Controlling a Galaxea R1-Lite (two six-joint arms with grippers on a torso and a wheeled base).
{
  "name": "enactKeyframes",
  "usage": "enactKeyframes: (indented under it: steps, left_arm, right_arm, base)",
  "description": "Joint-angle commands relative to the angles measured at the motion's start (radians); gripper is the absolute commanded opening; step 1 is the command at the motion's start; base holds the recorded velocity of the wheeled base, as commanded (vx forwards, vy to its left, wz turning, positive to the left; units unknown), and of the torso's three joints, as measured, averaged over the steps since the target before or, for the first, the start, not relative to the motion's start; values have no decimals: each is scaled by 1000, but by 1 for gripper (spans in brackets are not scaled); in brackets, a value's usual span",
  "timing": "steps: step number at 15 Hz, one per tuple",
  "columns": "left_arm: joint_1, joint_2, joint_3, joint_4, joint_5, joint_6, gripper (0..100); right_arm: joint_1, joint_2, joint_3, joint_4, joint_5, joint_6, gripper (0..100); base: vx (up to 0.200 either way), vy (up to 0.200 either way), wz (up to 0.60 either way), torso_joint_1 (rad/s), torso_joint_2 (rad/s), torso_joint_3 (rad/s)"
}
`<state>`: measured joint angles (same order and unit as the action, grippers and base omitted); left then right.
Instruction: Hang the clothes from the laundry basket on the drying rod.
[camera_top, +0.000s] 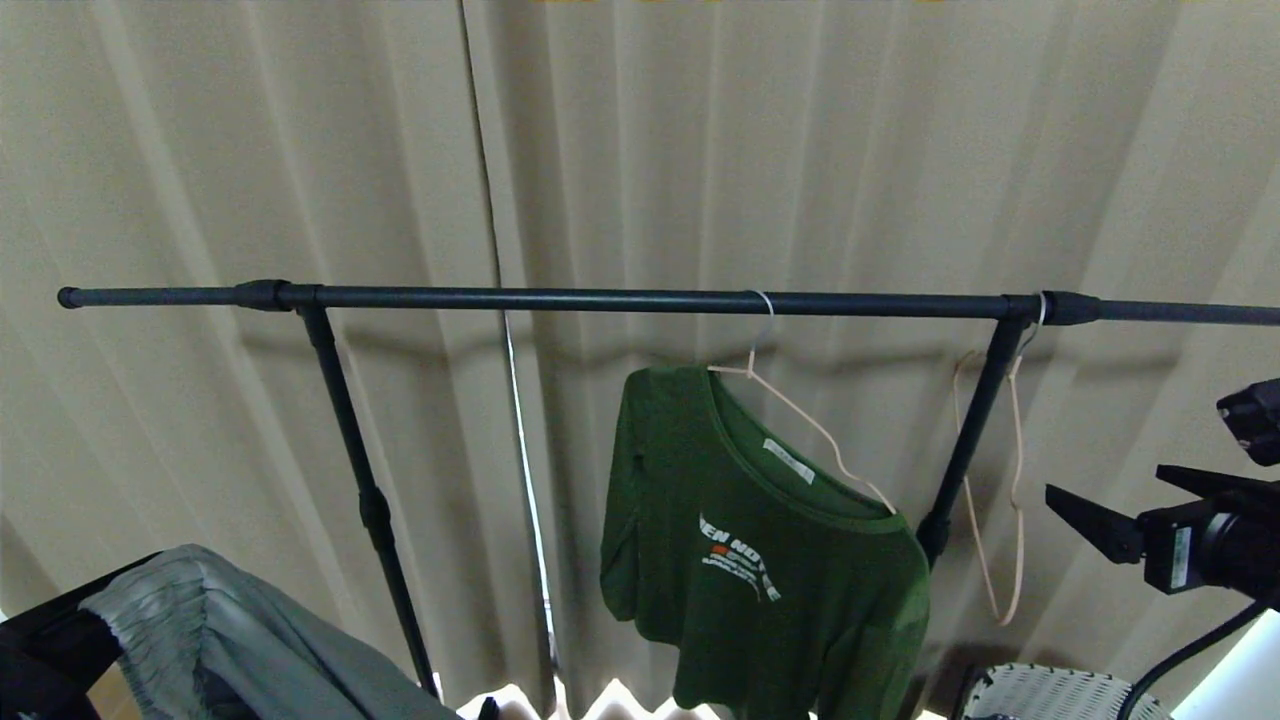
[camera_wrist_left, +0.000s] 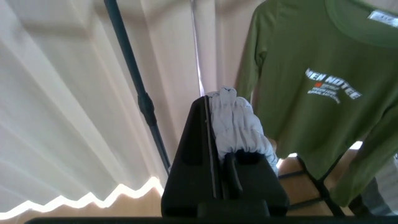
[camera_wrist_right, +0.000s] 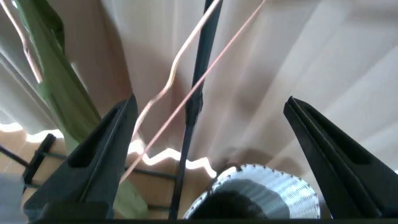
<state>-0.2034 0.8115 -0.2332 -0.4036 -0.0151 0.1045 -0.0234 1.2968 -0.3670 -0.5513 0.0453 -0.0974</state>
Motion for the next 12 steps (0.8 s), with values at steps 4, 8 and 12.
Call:
enactKeyframes:
  steps: [4, 8, 12]
  left_arm:
    - [1, 2, -2, 0, 0, 0, 0]
    - [1, 0, -2, 0, 0, -2, 0]
    - [1, 2, 0, 0, 0, -2, 0]
  right_arm:
    - [123, 248, -133, -7, -134, 147, 100]
    - [145, 325, -173, -6, -232, 196, 100]
    - [108, 331, -171, -6, -263, 196, 100]
  base:
    - [0, 0, 0, 0, 0, 0]
    - [0, 0, 0, 0, 0, 0]
    - [0, 0, 0, 0, 0, 0]
